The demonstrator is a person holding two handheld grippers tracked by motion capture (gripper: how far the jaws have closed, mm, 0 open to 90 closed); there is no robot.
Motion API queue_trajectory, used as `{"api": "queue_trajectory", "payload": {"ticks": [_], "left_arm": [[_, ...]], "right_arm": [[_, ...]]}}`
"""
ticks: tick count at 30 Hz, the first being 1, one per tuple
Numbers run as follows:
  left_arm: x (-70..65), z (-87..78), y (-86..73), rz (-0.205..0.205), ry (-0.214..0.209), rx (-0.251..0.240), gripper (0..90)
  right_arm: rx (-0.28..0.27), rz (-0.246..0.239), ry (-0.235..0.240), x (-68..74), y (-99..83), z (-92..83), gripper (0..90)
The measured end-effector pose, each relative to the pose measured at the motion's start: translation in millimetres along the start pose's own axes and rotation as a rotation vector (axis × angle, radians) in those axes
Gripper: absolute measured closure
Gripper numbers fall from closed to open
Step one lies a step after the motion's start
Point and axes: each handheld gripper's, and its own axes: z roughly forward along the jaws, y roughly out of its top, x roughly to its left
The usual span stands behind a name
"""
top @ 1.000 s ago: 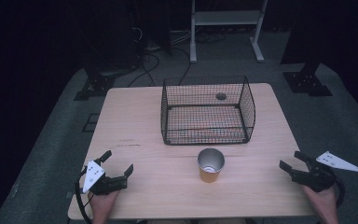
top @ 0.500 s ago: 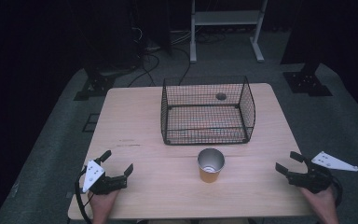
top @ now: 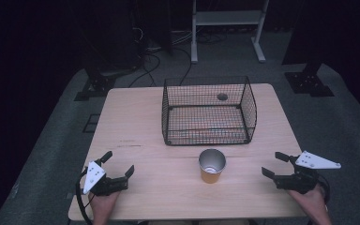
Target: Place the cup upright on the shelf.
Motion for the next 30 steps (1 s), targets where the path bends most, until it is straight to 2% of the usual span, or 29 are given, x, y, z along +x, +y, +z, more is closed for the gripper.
{"api": "queue_trajectory", "payload": {"ticks": [6, 10, 14, 30], "left_arm": [[-0.1, -0.3, -0.1, -0.001, -0.004, -0.003, 1.8], [0.2, 0.0, 0.1, -0.002, -0.004, -0.003, 1.8], [0.3, 0.1, 0.0, -0.002, -0.005, -0.003, 1.8], [0.3, 0.2, 0.1, 0.000, -0.008, -0.004, 1.8]], "right_arm": [[-0.006, -0.005, 0.041, 8.1, 3.8, 5.4, 14.2], [0.010, -0.042, 0.075, 20.2, 8.2, 12.9, 14.0], [0.021, -0.060, 0.097, 26.5, 10.3, 18.5, 13.9], [0.044, -0.114, 0.190, 54.0, 20.4, 43.5, 13.1]]}}
